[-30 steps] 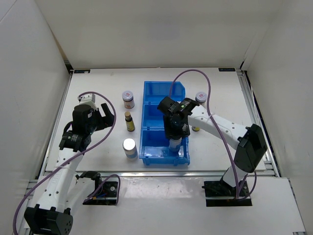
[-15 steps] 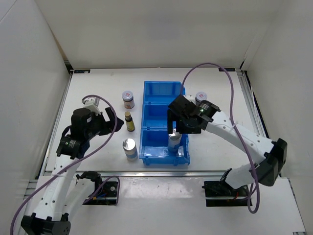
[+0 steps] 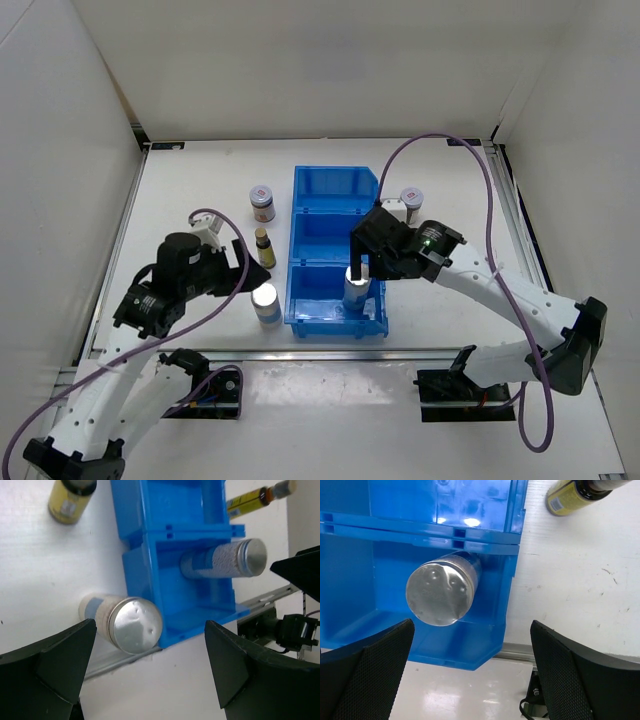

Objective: Organize the condiment bottles

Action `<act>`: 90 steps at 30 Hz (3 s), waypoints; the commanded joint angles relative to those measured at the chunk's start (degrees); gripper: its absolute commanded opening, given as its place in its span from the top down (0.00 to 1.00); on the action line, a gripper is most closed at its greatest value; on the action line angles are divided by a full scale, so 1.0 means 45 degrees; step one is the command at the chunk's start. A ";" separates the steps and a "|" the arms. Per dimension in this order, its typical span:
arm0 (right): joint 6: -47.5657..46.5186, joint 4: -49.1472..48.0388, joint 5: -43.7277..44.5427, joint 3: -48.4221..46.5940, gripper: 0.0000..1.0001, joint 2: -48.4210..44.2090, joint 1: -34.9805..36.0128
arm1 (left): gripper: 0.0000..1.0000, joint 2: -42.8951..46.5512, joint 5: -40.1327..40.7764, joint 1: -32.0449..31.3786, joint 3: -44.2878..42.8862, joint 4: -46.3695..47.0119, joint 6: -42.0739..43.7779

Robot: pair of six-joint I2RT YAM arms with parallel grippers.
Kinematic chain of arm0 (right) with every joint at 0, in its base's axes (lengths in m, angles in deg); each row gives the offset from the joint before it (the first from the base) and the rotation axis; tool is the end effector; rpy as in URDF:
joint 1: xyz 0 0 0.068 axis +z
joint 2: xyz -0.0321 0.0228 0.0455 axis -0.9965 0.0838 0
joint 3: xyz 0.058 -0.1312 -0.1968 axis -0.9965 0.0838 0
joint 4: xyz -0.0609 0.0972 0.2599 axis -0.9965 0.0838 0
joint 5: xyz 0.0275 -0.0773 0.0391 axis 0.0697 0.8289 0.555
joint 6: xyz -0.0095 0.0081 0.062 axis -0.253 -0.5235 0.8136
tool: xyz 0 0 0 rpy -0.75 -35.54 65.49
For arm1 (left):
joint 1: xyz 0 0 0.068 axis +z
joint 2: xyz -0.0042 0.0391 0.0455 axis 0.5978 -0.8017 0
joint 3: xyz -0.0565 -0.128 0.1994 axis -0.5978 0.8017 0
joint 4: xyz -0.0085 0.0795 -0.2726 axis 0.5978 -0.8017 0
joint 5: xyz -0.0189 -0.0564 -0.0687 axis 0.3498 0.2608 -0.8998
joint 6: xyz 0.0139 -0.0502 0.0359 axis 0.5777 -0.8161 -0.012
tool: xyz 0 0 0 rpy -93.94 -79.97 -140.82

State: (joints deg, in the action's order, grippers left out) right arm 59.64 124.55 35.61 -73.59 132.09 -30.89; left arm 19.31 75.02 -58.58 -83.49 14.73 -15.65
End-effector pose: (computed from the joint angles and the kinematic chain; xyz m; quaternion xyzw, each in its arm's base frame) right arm 0.1840 0.2229 0.2944 -0.0363 0.9449 0.0651 0.3187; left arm 0.1750 -0.0825 0.2892 -0.0222 0.8885 -0.2936 0.3519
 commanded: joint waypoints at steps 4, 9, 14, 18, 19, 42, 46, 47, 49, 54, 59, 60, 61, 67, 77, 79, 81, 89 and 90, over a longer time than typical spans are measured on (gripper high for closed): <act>0.0483 -0.0378 0.1085 0.0174 0.00 -0.0212 0.0725 | 0.00 -0.1136 0.1650 -0.1155 -0.0295 -0.1159 -0.1084; 0.0483 -0.0378 0.1085 0.0174 0.00 -0.0076 0.0726 | 0.00 -0.2288 0.2705 -0.2013 -0.0293 -0.1276 -0.1337; 0.0366 -0.0495 0.1085 0.0174 0.00 -0.0076 0.0726 | 0.00 -0.3031 0.3937 -0.2777 -0.0293 -0.1394 -0.1709; 0.0366 -0.0495 0.0969 0.0174 0.00 -0.0076 0.0726 | 0.00 -0.3752 0.4210 -0.3205 -0.0410 -0.1394 -0.1709; 0.0366 -0.0495 0.0968 0.0174 0.00 -0.0076 0.0726 | 0.00 -0.3890 0.4326 -0.3207 -0.0410 -0.1394 -0.1825; 0.0620 -0.0884 0.1241 0.0992 0.00 -0.1050 0.0726 | 0.63 -0.5726 0.6554 -0.5022 -0.7257 -0.3717 -0.1594; 0.0757 -0.0885 0.1378 0.1247 0.00 -0.1363 0.0726 | 0.67 -0.6760 0.6554 -0.5803 -0.8943 -0.3894 -0.1456; 0.0873 -0.0885 0.1494 0.1248 0.00 -0.1481 0.0726 | 0.67 -0.7207 0.6689 -0.5979 -0.9139 -0.3894 -0.1456; 0.0991 -0.0885 0.1495 0.1365 0.00 -0.1637 0.0726 | 0.67 -0.7698 0.6691 -0.6448 -0.9490 -0.3776 -0.1320; 0.1225 -0.0885 0.1768 0.1619 0.00 -0.2068 0.0726 | 0.64 -0.8539 0.7101 -0.6975 -0.9260 -0.3096 -0.1202; 0.1499 -0.0885 0.2003 0.1852 0.00 -0.2614 0.0726 | 0.59 -0.8813 0.6691 -0.7094 -0.7720 -0.2060 -0.1318; 0.1499 -0.0885 0.2003 0.1854 0.00 -0.2615 0.0726 | 0.57 -0.8968 0.6575 -0.7094 -0.7503 -0.1903 -0.1319; 0.1499 -0.0885 0.2003 0.1854 0.00 -0.2731 0.0726 | 0.56 -0.8970 0.6574 -0.7094 -0.7268 -0.1708 -0.1319; 0.1325 -0.0496 0.2783 0.1464 0.00 -0.3103 0.0726 | 0.43 -0.9730 0.6281 -0.7211 -0.6056 -0.0497 -0.1592; -0.1410 0.1439 0.4542 -0.0723 0.00 -0.1600 -0.0289 | 0.00 -1.0473 0.6281 -0.7211 -0.5450 0.0364 -0.1340; -0.1801 0.1439 0.4542 -0.0881 0.00 -0.1464 -0.0757 | 0.00 -1.0473 0.6281 -0.7211 -0.5450 0.0364 -0.1338; -0.2210 0.0972 0.4212 -0.0881 0.00 -0.1462 -0.1379 | 0.00 -1.0299 0.6281 -0.7211 -0.5450 0.0364 -0.1203; -0.4710 -0.1391 0.0640 -0.0043 0.03 -0.0822 -0.4251 | 0.00 -0.7724 0.7411 -0.6939 -0.6698 -0.0767 -0.0441; -0.5060 -0.1741 0.0423 0.0075 0.05 -0.0644 -0.4448 | 0.00 -0.7488 0.7529 -0.6667 -0.6835 -0.0962 -0.0285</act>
State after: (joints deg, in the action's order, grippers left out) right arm 42.81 122.59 43.81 -74.55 126.83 -48.31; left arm -21.52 105.20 -90.16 -109.94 12.48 -19.52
